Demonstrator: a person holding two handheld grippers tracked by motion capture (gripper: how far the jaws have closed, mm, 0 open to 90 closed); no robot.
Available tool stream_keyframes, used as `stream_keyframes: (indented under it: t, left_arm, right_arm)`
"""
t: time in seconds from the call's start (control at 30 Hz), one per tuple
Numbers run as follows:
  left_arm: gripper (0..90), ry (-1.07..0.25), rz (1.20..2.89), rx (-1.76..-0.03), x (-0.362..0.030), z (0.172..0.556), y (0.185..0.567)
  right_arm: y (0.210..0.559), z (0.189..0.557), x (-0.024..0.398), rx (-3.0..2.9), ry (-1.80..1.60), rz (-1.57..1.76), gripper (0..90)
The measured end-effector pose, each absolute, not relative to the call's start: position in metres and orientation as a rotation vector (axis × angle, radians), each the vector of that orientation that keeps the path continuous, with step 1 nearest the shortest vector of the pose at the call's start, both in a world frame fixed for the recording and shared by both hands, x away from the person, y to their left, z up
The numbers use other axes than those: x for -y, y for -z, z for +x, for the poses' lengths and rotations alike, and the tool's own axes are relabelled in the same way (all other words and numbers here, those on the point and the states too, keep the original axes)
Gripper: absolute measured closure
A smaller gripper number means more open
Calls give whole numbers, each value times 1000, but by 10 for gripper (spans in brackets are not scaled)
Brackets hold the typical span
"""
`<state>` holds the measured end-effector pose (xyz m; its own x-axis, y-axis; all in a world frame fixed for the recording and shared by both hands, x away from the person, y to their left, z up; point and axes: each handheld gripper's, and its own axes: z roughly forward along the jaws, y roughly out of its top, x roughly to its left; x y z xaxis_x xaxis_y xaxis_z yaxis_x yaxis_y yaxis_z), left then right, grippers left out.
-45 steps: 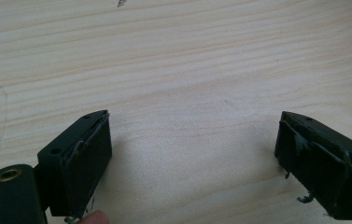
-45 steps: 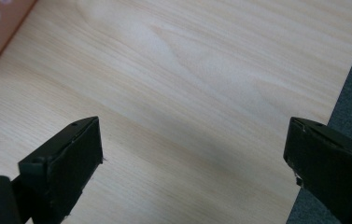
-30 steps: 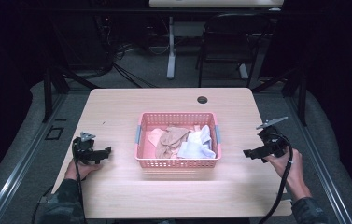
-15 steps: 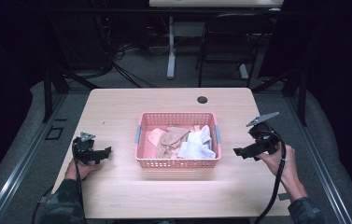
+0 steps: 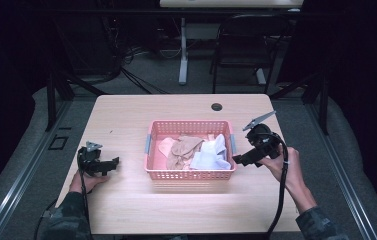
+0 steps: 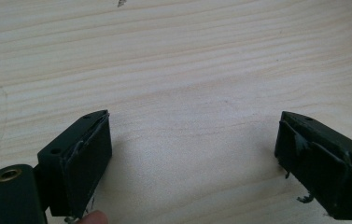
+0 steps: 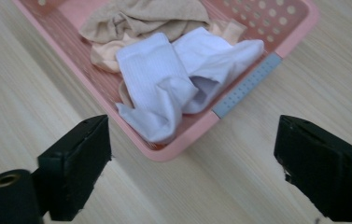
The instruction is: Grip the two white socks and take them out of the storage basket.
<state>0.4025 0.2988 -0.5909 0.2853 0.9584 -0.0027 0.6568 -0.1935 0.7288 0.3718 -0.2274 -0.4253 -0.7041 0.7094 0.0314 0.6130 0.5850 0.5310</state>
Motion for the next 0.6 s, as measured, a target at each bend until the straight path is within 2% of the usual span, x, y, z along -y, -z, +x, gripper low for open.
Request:
stream_keyframes:
  t: [0.37,0.57,0.6]
  left_arm:
    - [107,-621,1934,-1444,-299,403,591]
    - [107,-622,1933,-1444,-299,402,591]
    - [107,-621,1934,-1444,-299,403,591]
  right_arm:
    - [430,381,193,-2688,-754,1057,129]
    - [447,390,172,-2754,-700,1064,151]
    - [454,392,170,-2773,-673,1076,177]
